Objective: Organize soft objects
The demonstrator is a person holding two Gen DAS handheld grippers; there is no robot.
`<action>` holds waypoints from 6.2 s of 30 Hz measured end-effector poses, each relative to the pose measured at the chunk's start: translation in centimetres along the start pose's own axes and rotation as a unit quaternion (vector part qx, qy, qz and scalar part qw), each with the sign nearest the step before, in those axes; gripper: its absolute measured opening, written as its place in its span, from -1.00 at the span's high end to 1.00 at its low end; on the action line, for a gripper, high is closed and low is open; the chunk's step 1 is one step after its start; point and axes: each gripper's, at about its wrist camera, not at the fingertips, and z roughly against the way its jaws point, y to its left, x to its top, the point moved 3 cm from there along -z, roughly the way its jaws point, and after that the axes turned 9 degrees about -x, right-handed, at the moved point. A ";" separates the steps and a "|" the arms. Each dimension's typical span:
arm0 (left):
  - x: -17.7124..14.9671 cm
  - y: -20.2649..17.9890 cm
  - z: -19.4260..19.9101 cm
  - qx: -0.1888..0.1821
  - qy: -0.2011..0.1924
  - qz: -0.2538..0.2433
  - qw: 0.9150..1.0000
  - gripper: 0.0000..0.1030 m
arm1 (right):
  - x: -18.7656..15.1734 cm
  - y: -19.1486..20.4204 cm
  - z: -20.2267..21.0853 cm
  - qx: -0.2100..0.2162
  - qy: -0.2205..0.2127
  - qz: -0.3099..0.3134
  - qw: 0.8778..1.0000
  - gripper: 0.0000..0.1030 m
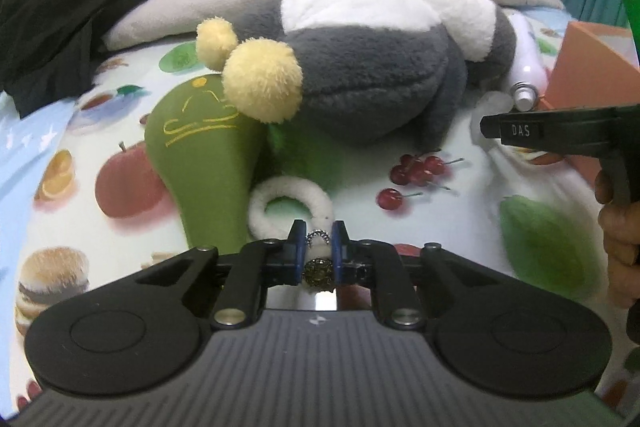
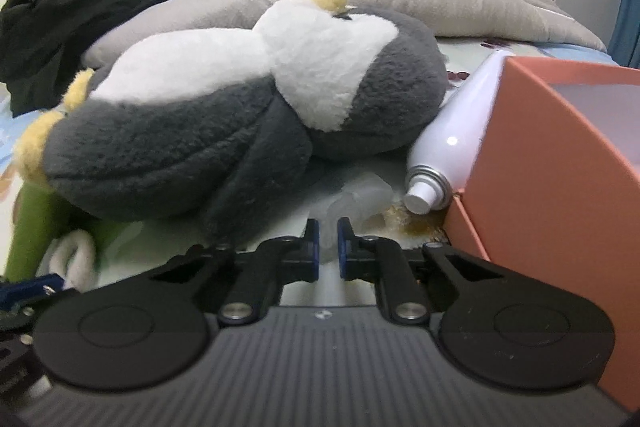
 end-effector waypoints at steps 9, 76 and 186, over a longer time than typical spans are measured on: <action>-2.3 -2.2 3.0 -0.027 -0.006 0.042 0.999 0.69 | -1.3 -0.8 4.2 0.014 0.004 0.013 1.000 0.76; -9.4 -9.5 6.7 0.030 0.020 0.100 0.994 0.10 | -12.3 -5.0 14.5 0.050 0.032 0.051 0.997 0.49; 9.4 -29.2 3.5 -0.207 0.074 -0.031 0.975 -0.67 | -4.9 -26.9 14.8 -0.057 0.093 -0.119 0.987 -0.13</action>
